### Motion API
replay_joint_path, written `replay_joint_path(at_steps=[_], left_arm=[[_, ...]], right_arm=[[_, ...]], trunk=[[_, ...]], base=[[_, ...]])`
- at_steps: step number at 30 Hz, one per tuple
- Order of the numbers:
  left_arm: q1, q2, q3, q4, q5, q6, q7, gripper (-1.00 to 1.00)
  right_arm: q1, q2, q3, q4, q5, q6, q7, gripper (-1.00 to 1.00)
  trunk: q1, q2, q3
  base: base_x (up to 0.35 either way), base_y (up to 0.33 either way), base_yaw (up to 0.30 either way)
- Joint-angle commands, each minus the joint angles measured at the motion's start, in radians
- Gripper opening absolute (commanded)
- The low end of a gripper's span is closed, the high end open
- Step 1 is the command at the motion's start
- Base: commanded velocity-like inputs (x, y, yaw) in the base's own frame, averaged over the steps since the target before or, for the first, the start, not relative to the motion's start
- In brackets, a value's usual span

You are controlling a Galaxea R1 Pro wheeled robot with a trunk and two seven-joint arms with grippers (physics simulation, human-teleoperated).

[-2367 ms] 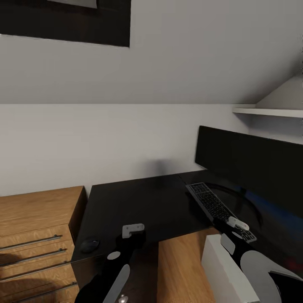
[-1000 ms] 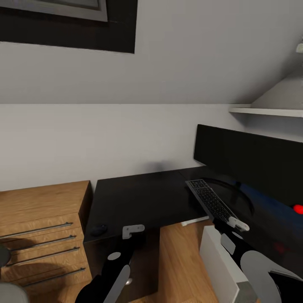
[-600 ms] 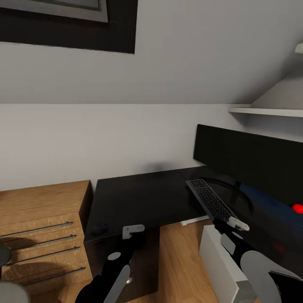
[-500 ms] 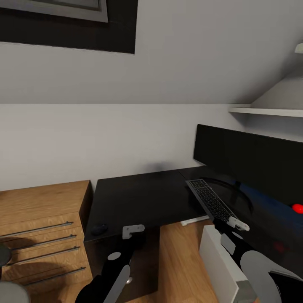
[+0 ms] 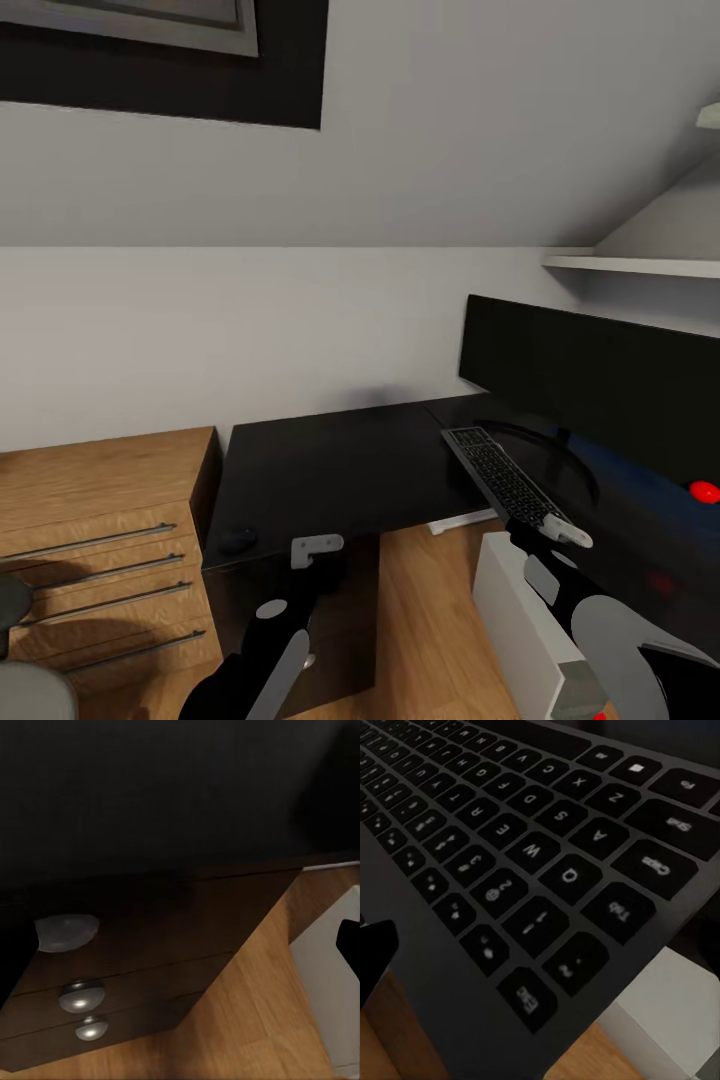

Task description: In the bedroom, organize the workspace by keeping the computer under the desk, ensuring the monitor is on the desk, placing the keyboard on the desk next to the monitor, placing the mouse on the desk next to the keyboard, moving the folder from the swivel chair onto the desk next to the mouse, stacking the notebook on top of the folder with the pen on top of the notebook, and positioning the swivel chair next to the desk.

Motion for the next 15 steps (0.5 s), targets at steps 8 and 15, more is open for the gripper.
replay_joint_path(at_steps=[8,15], left_arm=[[-0.001,-0.002,-0.005,0.008,0.008,0.001,0.010,1.00],[-0.001,-0.003,-0.021,0.011,0.008,0.001,0.010,1.00]], right_arm=[[-0.001,0.000,0.003,0.000,-0.003,-0.005,-0.001,1.00],[-0.001,0.000,0.003,-0.002,-0.002,-0.007,-0.001,1.00]], trunk=[[-0.019,0.034,0.015],[-0.046,0.083,0.036]], base=[[-0.001,0.000,0.000],[0.000,0.000,0.000]])
